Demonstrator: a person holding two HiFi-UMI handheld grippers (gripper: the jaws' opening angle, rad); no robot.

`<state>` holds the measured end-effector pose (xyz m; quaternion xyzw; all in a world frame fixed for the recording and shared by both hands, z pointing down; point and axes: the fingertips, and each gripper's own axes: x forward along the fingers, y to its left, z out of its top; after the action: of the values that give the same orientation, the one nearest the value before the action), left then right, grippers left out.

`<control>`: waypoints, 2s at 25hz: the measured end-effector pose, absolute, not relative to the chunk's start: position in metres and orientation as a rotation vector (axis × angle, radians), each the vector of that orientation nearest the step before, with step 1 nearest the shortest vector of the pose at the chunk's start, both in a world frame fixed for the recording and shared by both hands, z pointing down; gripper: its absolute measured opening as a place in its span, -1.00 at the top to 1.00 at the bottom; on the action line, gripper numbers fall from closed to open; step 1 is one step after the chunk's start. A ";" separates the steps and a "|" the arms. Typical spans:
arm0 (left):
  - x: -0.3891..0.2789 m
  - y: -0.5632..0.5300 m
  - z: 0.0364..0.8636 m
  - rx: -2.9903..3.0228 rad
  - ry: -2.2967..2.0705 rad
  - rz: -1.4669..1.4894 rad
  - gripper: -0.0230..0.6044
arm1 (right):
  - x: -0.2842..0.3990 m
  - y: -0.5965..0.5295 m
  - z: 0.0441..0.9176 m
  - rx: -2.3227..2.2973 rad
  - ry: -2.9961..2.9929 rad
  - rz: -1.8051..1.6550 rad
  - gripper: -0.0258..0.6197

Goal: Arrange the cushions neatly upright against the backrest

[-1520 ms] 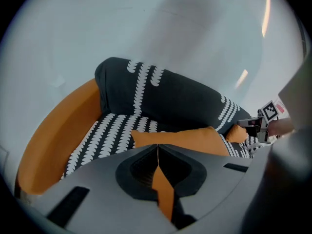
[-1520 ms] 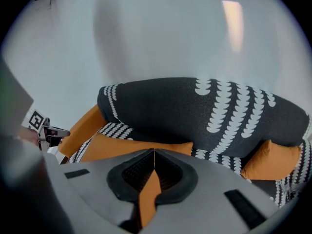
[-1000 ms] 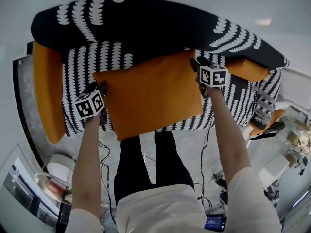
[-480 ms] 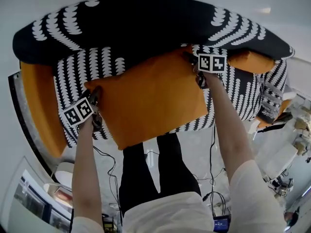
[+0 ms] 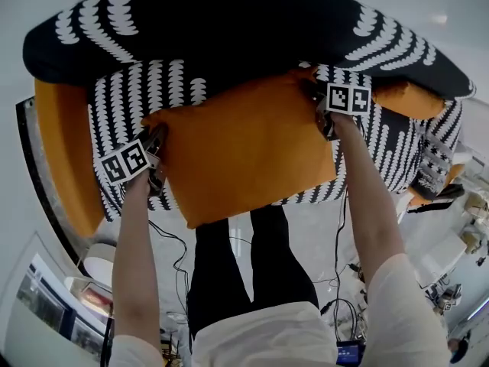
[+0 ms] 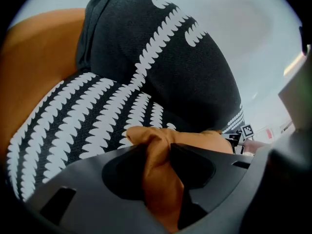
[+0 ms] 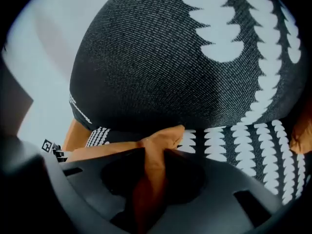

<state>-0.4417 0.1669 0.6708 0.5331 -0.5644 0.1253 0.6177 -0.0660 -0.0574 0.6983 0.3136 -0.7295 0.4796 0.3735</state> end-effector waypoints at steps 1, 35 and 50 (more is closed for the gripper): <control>-0.442 0.168 0.667 1.238 -1.300 0.298 0.38 | -0.068 -0.056 0.692 0.799 -1.880 1.224 0.52; -0.655 0.140 0.393 1.669 -1.705 0.165 0.73 | -0.269 -0.049 0.390 0.814 -2.528 1.128 0.73; -0.732 0.062 0.447 1.702 -1.696 0.242 0.68 | -0.318 -0.053 0.432 0.908 -2.466 1.132 0.70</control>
<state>-0.7322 0.0624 0.4467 0.6588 -0.6563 0.0937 0.3556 -0.3178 -0.0527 0.4318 0.3142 -0.8534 0.3919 0.1396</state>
